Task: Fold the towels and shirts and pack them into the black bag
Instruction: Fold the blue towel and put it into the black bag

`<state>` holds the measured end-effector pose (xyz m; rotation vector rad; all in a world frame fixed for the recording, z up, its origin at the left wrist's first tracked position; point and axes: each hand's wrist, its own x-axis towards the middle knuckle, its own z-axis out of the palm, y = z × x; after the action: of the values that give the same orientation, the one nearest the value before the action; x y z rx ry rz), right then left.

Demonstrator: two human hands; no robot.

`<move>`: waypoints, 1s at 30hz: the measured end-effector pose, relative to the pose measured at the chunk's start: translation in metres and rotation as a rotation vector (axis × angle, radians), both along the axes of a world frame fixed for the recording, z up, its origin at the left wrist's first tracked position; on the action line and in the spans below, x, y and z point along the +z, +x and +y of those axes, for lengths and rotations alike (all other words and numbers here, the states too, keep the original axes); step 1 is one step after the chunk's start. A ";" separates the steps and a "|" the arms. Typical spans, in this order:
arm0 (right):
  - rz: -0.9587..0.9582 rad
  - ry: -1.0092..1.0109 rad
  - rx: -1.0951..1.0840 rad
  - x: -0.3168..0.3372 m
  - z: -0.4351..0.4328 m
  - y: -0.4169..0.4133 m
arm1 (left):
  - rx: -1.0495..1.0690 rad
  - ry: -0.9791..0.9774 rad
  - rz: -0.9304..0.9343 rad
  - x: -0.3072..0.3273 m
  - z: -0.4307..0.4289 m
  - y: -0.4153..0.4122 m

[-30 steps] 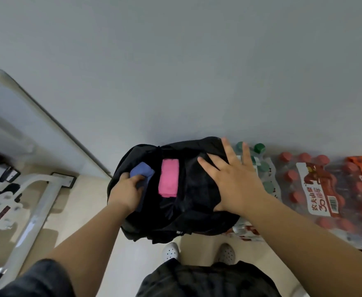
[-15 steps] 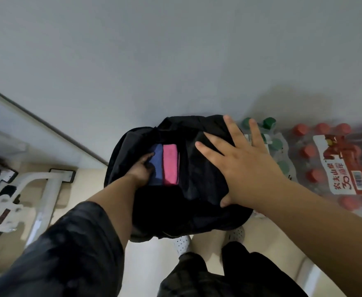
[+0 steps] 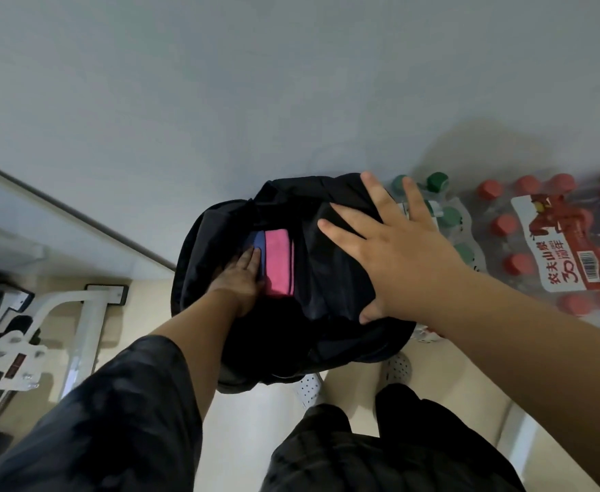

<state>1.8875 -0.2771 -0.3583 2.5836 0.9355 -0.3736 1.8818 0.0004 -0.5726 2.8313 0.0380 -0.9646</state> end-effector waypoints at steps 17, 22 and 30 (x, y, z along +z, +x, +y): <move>0.013 0.184 0.043 -0.001 -0.007 -0.003 | 0.065 -0.046 -0.069 0.054 -0.024 -0.021; -0.001 0.388 0.084 -0.006 -0.024 -0.014 | 0.193 -0.304 -0.464 0.129 -0.061 -0.063; 0.002 0.452 0.075 0.001 -0.101 -0.016 | 0.246 -0.458 -0.715 0.237 -0.162 -0.074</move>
<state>1.8713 -0.3777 -0.3576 2.9335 1.2333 -0.1559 1.8082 -0.1612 -0.3355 2.4875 0.0703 0.1104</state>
